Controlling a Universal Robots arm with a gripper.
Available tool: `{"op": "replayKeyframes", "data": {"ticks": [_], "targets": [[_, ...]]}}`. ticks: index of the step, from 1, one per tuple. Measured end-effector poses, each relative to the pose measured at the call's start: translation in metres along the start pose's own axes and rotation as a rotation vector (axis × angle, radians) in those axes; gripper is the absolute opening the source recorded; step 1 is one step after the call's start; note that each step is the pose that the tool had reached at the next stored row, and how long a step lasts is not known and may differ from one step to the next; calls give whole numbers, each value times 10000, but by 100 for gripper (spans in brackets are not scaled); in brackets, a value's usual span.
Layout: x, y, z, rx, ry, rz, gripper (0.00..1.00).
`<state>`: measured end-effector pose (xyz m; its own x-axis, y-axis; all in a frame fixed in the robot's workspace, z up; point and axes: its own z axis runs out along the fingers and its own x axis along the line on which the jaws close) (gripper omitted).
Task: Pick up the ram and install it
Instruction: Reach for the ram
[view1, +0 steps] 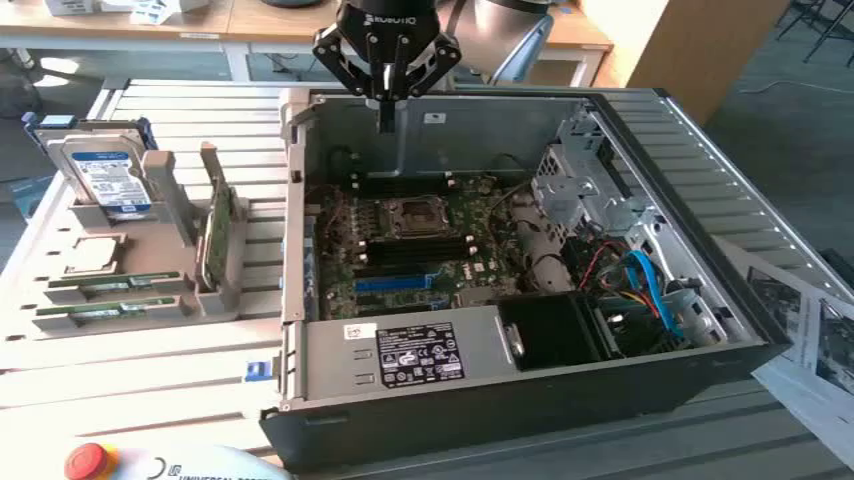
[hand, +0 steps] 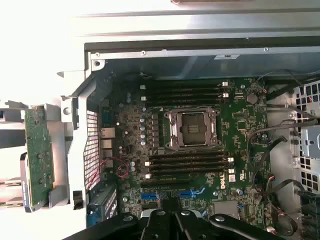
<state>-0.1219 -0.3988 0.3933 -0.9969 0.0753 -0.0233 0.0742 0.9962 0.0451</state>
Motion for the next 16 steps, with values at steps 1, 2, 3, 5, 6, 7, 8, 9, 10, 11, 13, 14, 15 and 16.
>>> {"op": "replayKeyframes", "data": {"ticks": [1,2,3,5,6,7,8,9,10,11,13,14,15,16], "targets": [[0,0,0,0,0,0,11],[0,0,0,0,0,0,11],[0,0,0,0,0,0,11],[0,0,0,0,0,0,11],[0,0,0,0,0,0,11],[0,0,0,0,0,0,11],[0,0,0,0,0,0,11],[0,0,0,0,0,0,11],[0,0,0,0,1,-1,11],[0,0,0,0,0,-1,11],[8,-1,0,0,0,1,11],[16,-2,-1,0,0,1,11],[28,-2,-2,1,1,0,11],[42,-3,-2,1,0,0,11]]}}
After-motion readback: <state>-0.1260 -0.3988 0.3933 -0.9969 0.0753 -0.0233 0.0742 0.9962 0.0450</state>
